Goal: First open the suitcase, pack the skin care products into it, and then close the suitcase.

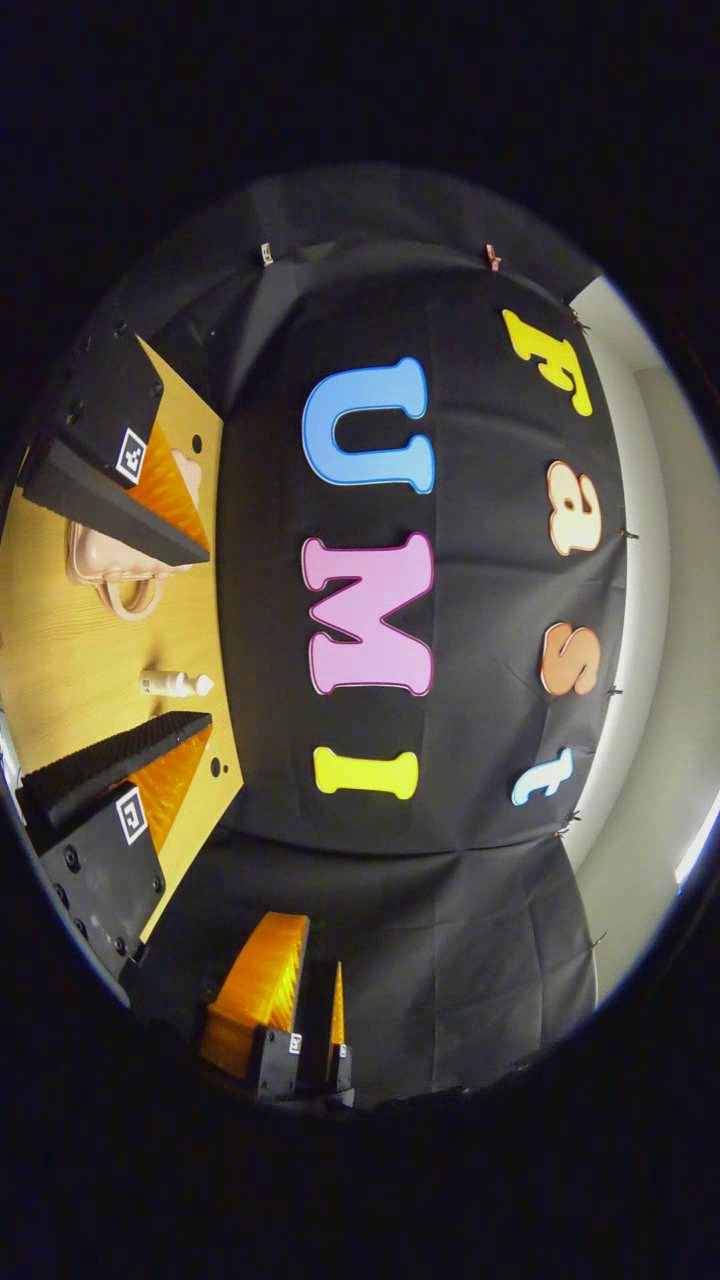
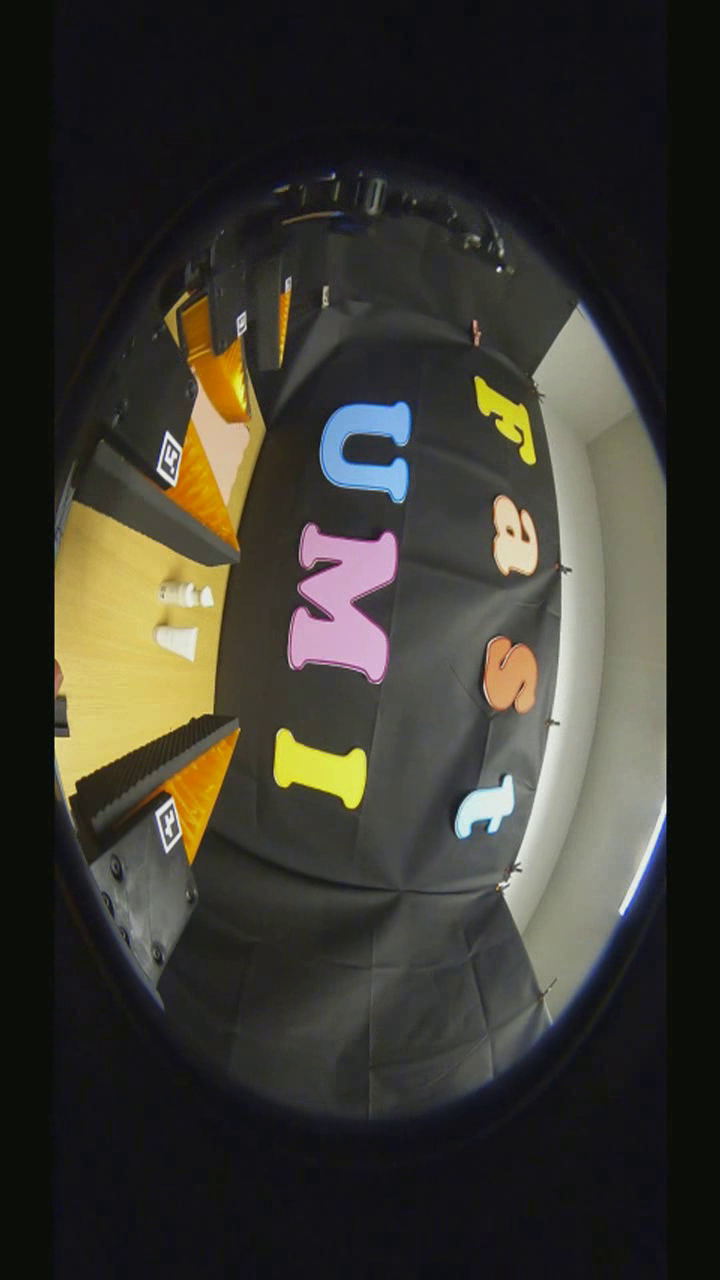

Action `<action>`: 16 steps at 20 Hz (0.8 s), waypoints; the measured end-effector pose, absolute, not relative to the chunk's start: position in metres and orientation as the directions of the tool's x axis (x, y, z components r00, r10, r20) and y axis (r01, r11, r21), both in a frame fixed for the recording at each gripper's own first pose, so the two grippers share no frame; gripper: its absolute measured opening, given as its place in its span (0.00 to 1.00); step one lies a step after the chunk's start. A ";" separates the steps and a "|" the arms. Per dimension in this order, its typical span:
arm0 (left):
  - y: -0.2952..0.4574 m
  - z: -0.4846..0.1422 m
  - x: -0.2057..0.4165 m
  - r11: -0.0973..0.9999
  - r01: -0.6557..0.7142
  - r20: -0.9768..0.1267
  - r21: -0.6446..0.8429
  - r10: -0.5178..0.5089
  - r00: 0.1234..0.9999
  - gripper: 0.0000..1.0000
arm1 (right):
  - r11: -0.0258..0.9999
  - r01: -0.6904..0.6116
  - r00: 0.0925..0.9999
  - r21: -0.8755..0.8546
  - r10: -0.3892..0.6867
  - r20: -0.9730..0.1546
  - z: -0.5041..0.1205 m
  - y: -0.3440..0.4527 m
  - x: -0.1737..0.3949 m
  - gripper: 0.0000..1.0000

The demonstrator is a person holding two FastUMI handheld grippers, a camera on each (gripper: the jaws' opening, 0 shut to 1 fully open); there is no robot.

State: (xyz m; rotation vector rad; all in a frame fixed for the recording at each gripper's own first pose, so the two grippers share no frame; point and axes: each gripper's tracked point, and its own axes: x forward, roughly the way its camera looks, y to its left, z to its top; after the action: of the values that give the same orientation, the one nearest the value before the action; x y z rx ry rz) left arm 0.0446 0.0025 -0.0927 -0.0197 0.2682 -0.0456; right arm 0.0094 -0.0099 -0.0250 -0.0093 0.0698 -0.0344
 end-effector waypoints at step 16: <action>0.029 -0.336 0.147 0.999 0.025 -0.751 -0.021 -0.032 0.660 0.95 | 1.000 0.028 0.965 -0.005 -0.029 -0.261 -0.112 -0.017 0.057 0.96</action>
State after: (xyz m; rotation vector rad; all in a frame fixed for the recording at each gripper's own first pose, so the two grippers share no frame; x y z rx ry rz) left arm 0.1475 0.0294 -0.3357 -0.0092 0.8500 -0.0320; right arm 0.0566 -0.0171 -0.1116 -0.0016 0.2645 -0.0288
